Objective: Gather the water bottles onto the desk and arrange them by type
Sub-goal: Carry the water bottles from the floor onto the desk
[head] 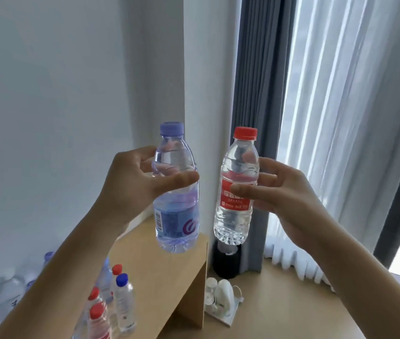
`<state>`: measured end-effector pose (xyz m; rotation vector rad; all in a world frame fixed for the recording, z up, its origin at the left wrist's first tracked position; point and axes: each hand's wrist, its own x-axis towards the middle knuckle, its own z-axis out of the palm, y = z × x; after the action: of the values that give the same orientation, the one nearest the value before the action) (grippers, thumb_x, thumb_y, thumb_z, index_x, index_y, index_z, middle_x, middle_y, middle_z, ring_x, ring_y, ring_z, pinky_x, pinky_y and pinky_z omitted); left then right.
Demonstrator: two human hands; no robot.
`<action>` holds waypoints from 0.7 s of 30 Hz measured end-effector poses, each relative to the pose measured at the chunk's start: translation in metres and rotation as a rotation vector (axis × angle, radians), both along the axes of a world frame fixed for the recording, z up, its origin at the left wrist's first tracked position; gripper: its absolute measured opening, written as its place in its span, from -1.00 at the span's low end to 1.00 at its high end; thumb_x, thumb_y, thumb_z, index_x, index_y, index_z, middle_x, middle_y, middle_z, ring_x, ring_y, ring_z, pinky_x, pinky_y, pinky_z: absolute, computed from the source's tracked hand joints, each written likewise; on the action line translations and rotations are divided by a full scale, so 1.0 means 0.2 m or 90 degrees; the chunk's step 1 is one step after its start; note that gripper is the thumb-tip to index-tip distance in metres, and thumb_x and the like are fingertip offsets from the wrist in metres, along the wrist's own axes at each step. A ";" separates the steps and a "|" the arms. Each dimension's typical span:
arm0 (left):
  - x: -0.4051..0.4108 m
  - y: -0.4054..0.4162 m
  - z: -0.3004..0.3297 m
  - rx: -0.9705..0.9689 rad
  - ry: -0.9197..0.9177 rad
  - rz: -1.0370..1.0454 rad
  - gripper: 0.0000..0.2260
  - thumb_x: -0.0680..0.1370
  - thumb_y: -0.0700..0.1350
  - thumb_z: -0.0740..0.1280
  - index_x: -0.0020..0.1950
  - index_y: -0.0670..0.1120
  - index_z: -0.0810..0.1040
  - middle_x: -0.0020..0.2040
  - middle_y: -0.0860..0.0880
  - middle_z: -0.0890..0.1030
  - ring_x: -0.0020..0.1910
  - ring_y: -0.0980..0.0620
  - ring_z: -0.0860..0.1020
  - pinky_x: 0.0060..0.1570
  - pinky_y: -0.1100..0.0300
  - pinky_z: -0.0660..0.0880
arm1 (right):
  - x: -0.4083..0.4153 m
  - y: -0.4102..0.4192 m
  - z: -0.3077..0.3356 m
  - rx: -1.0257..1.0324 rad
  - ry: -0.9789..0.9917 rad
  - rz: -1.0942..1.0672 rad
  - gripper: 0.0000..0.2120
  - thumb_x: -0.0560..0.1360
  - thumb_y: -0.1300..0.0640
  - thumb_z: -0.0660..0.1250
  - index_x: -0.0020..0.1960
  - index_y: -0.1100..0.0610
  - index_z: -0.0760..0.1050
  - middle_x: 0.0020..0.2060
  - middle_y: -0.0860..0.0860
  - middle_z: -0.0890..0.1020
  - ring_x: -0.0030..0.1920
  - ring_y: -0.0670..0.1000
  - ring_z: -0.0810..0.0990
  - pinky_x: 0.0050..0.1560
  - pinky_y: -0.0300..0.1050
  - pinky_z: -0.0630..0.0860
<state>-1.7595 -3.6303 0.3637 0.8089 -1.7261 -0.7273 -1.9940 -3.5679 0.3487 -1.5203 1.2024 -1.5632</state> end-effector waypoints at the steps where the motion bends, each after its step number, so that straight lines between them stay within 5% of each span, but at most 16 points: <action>1: -0.03 -0.09 -0.01 0.002 -0.005 0.017 -0.54 0.19 0.22 0.53 0.02 0.07 0.69 -0.12 0.12 0.73 -0.10 0.11 0.69 -0.18 0.28 0.57 | -0.03 -0.10 -0.01 0.006 0.003 0.011 -0.39 0.19 0.09 0.61 0.22 0.05 0.56 -0.05 0.04 0.74 -0.02 0.06 0.72 -0.03 -0.09 0.62; 7: -0.15 -0.59 -0.10 0.058 0.005 0.093 -0.56 0.16 0.16 0.63 -0.01 0.15 0.69 -0.10 0.08 0.73 -0.05 0.01 0.70 0.05 -0.05 0.62 | -0.17 -0.75 -0.08 0.036 0.007 0.092 -0.37 0.21 0.12 0.60 0.26 0.05 0.54 -0.04 0.02 0.74 -0.02 0.05 0.72 0.10 0.05 0.59; 15: -0.21 -1.18 -0.23 0.090 0.031 0.288 -0.71 0.25 -0.04 0.66 -0.12 0.14 0.67 -0.21 0.08 0.72 -0.22 0.18 0.68 -0.36 0.44 0.48 | -0.21 -1.66 -0.15 0.071 0.044 0.279 -0.49 0.28 0.24 0.60 0.17 -0.02 0.56 -0.07 0.00 0.74 -0.06 0.02 0.73 -0.06 -0.17 0.60; 21: -0.11 -1.42 -0.35 0.136 0.077 0.471 -0.61 0.21 0.04 0.64 -0.01 0.08 0.66 -0.11 0.11 0.72 -0.11 0.16 0.69 -0.21 0.26 0.57 | -0.03 -2.22 -0.23 0.091 0.074 0.424 -0.50 0.32 0.28 0.58 0.21 0.04 0.56 -0.02 0.03 0.73 0.00 0.04 0.71 0.06 -0.05 0.58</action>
<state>-1.7822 -3.9134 0.2933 1.4111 -1.1190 -0.4342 -1.9999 -4.0111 0.3033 -1.6987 0.7260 -0.9397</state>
